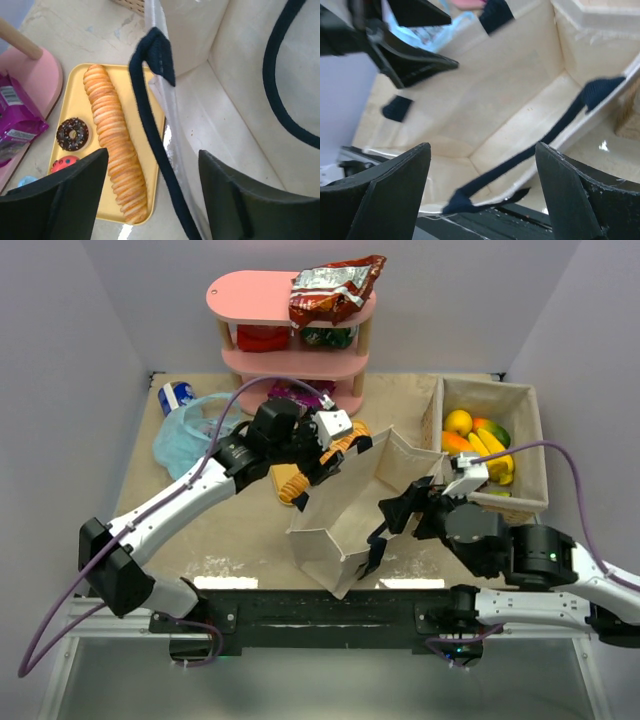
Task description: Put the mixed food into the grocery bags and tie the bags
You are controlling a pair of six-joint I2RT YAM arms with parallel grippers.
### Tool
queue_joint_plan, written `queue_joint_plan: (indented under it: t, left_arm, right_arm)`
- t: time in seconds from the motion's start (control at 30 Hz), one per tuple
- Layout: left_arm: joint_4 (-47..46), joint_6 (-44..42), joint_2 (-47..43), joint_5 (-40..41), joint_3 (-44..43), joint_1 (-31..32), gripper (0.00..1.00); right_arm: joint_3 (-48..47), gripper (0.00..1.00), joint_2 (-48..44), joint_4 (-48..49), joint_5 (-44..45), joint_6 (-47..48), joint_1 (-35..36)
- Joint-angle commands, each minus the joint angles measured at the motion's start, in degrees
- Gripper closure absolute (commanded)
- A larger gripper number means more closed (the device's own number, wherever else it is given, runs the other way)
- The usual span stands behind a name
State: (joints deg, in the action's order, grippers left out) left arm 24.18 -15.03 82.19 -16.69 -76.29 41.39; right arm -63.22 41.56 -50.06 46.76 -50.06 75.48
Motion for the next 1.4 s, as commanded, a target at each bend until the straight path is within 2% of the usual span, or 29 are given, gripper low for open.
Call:
queue_joint_plan:
  t: [0.0,0.1,0.2,0.23,0.3,0.33,0.37,0.43,0.47,0.57,0.6,0.73,0.77,0.97,1.17,1.37]
  left_arm:
    - [-3.44,-1.67,-6.07,4.37,-2.72,0.1,0.07]
    - [-6.86,-1.24,-8.89,8.77,-4.03,-1.39,0.0]
    - [-11.69,1.92,-7.84,13.6,-8.16,-6.3,0.0]
    - [-14.84,2.8,-7.14,13.96,-9.13,-9.8,0.0]
    - [-17.84,4.21,-4.16,16.4,-12.29,-13.24,0.0]
    - [-18.2,4.13,-0.58,16.51,-16.74,-13.87,0.0]
    - [-17.69,4.04,1.55,16.51,-19.48,-14.57,0.0]
    - [-16.98,3.6,7.24,13.8,-26.58,-16.42,0.0]
    - [-16.89,3.34,9.11,12.4,-28.63,-16.95,0.0]
    - [-16.19,1.58,14.91,4.41,-35.84,-19.5,0.0]
    - [-15.93,1.14,16.23,-0.58,-37.51,-20.98,0.0]
    - [-13.03,0.79,25.01,-10.27,-48.3,-24.94,0.0]
    - [-12.67,0.7,26.08,-13.43,-49.64,-25.99,0.0]
    - [-13.37,-0.09,30.92,-18.28,-52.73,-26.53,0.02]
    - [-18.37,4.12,35.05,-19.52,-53.0,-26.53,0.08]
    - [-26.37,9.48,37.33,-17.94,-52.82,-26.44,0.37]
  right_arm:
    - [-7.33,0.08,0.53,3.74,-3.34,11.54,0.19]
    - [-13.65,0.01,5.26,0.95,-3.7,13.58,0.1]
    - [-18.5,0.01,10.45,-1.7,2.18,15.68,0.02]
    - [-18.95,0.01,10.99,-1.18,3.76,16.83,-0.07]
    - [-20.01,0.01,12.22,2.85,1.68,21.11,-2.61]
    - [-20.27,0.01,12.66,4.0,-3.56,22.37,-4.36]
    - [-20.8,0.01,13.19,5.4,-6.65,23.42,-9.69]
    - [-20.37,0.01,14.68,7.16,-15.24,26.15,-15.08]
    - [-20.19,0.01,15.21,7.78,-15.99,26.85,-17.97]
    - [-19.92,0.01,16.18,9.1,-17.32,28.7,-19.14]
    - [-19.92,0.01,16.53,9.28,-17.93,29.14,-19.58]
    - [-20.8,0.01,18.99,9.46,-22.85,30.9,-22.74]
    - [-21.15,0.01,19.26,9.54,-24.16,31.16,-22.92]
    - [-19.66,0.01,19.79,10.16,-26.11,30.56,-23.36]
    - [-17.82,0.01,18.21,10.43,-26.64,28.88,-23.36]
    - [-16.94,0.01,16.36,9.02,-25.76,27.13,-23.36]
